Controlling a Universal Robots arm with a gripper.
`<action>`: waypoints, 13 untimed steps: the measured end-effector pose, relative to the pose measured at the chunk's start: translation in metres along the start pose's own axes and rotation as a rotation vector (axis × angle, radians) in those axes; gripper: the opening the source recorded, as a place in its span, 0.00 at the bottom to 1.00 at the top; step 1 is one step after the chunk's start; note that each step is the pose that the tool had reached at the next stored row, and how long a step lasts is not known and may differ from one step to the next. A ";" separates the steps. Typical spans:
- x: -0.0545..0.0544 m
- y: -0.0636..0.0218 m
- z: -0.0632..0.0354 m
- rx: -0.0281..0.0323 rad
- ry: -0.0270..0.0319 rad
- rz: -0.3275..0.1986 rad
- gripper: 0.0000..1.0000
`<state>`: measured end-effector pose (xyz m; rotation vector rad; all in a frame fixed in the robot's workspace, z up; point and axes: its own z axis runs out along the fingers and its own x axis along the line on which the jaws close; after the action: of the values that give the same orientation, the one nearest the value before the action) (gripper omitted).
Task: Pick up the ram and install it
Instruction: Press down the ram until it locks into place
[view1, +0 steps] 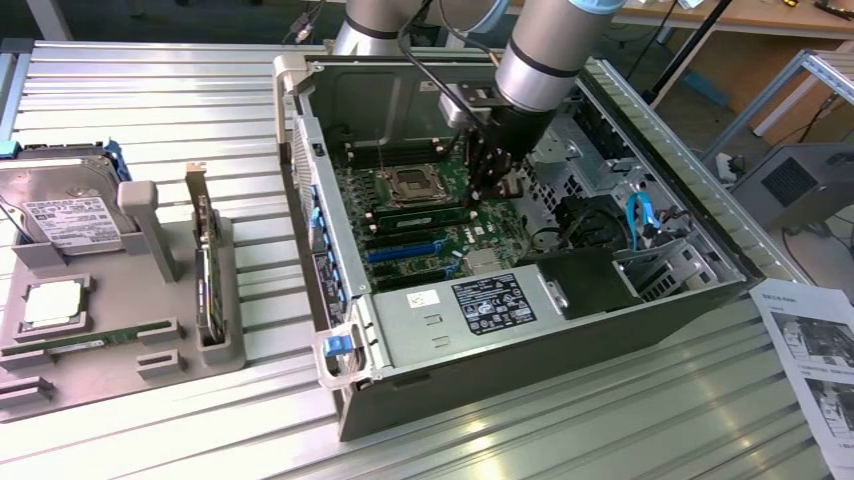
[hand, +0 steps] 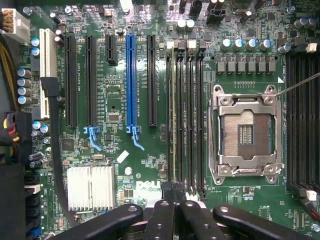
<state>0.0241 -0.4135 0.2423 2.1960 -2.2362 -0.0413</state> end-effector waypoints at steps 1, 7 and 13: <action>0.000 0.0000 0.0002 0.0001 -0.0001 0.000 0.11; 0.000 -0.0001 0.0057 0.0001 -0.0001 0.000 0.11; 0.000 -0.0002 0.0088 0.0000 0.0000 0.000 0.11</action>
<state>0.0240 -0.4132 0.2335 2.1960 -2.2362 -0.0413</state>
